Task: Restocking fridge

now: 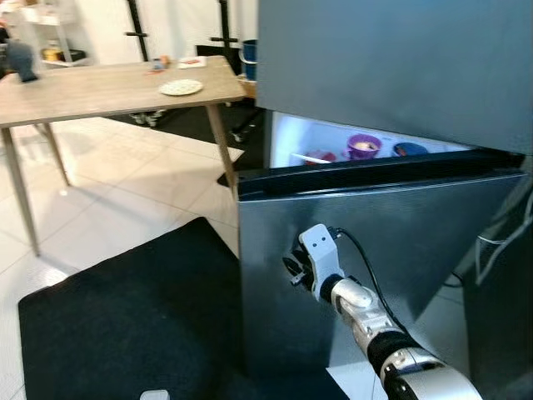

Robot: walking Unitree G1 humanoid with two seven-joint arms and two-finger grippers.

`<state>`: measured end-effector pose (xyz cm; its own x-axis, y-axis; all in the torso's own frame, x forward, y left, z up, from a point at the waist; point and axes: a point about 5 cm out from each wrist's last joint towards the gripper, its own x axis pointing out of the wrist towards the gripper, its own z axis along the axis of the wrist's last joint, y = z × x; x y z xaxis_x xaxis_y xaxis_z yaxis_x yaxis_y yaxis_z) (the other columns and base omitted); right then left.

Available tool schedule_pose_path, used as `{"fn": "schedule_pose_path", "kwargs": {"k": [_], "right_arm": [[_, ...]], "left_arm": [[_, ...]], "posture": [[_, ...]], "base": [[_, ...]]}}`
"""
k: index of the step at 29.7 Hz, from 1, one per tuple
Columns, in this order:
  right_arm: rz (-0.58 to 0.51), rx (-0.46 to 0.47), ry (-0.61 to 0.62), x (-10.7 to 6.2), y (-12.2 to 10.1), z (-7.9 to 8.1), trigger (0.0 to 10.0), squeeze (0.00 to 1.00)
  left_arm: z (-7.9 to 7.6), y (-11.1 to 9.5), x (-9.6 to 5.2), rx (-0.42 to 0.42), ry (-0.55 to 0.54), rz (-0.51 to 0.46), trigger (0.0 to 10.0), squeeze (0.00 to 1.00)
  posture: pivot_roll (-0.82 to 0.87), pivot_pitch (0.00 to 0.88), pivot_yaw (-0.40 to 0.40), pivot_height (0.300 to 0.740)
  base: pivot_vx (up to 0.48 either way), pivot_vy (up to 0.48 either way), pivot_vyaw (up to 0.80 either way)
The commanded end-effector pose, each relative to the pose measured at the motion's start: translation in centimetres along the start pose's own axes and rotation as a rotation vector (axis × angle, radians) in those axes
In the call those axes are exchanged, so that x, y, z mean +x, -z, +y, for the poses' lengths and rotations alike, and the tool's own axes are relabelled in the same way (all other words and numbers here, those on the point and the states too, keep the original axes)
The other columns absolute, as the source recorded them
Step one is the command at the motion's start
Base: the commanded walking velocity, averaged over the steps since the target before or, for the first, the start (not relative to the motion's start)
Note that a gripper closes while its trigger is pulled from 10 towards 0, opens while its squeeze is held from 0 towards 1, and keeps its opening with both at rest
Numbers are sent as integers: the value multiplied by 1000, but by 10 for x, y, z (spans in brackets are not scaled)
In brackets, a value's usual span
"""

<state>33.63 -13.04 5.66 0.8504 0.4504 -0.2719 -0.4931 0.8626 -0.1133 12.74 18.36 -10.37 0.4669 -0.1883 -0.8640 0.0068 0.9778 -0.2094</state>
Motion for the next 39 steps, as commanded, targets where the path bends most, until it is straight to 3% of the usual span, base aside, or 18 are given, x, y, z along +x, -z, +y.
{"fn": "schedule_pose_path", "kwargs": {"k": [1,32,39], "right_arm": [[-26,-6,4,4,-7,2,10000,0],[-22,-6,25,2,-5,-2,10000,0],[-22,-9,37,0,-5,-6,10000,0]], "left_arm": [[0,10,-2,1,5,40,10000,0],[0,10,-2,4,4,40,10000,0],[0,9,-1,-22,1,36,10000,0]], "posture": [[-24,32,20,740],[-28,32,21,740],[-28,32,21,740]], "base": [[394,0,0],[379,0,0],[0,0,0]]}}
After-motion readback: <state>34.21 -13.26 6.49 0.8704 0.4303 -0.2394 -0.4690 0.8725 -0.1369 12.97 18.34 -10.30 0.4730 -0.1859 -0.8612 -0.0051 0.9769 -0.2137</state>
